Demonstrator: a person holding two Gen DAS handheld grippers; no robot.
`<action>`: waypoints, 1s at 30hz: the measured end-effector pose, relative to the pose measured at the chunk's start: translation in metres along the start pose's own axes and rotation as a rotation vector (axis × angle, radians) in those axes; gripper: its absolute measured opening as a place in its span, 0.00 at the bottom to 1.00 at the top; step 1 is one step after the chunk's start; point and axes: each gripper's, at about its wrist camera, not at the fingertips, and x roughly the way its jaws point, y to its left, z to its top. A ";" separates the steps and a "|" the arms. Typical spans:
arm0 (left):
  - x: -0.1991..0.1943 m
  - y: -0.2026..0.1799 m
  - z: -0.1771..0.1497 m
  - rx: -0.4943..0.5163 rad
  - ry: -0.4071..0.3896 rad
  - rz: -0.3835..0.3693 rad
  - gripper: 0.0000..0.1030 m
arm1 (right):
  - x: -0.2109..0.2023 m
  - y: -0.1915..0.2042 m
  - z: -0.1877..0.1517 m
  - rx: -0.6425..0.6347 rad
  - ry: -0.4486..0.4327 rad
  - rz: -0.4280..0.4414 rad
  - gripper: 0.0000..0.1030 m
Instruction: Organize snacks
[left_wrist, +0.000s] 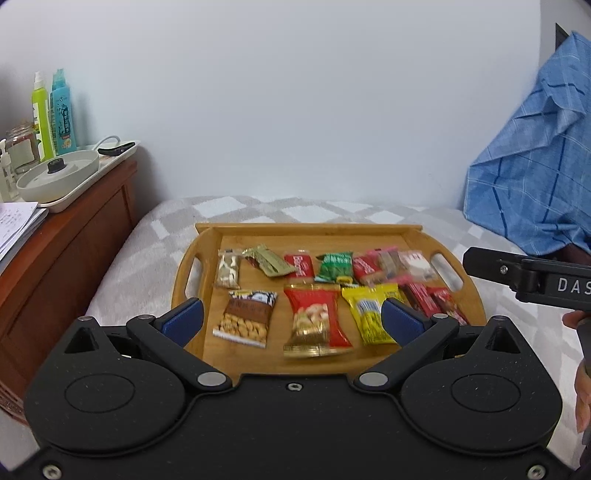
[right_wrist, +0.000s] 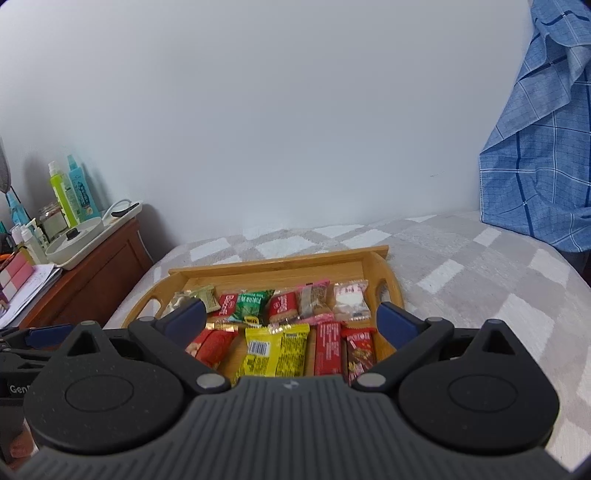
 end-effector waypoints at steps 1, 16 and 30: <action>-0.002 -0.001 -0.003 0.000 -0.004 -0.001 1.00 | -0.002 -0.001 -0.003 -0.002 -0.004 -0.003 1.00; -0.022 -0.012 -0.057 -0.044 0.040 -0.008 1.00 | -0.038 0.001 -0.067 -0.053 -0.089 -0.052 1.00; -0.014 -0.014 -0.101 -0.015 0.050 0.065 1.00 | -0.030 0.001 -0.125 -0.064 -0.035 -0.119 1.00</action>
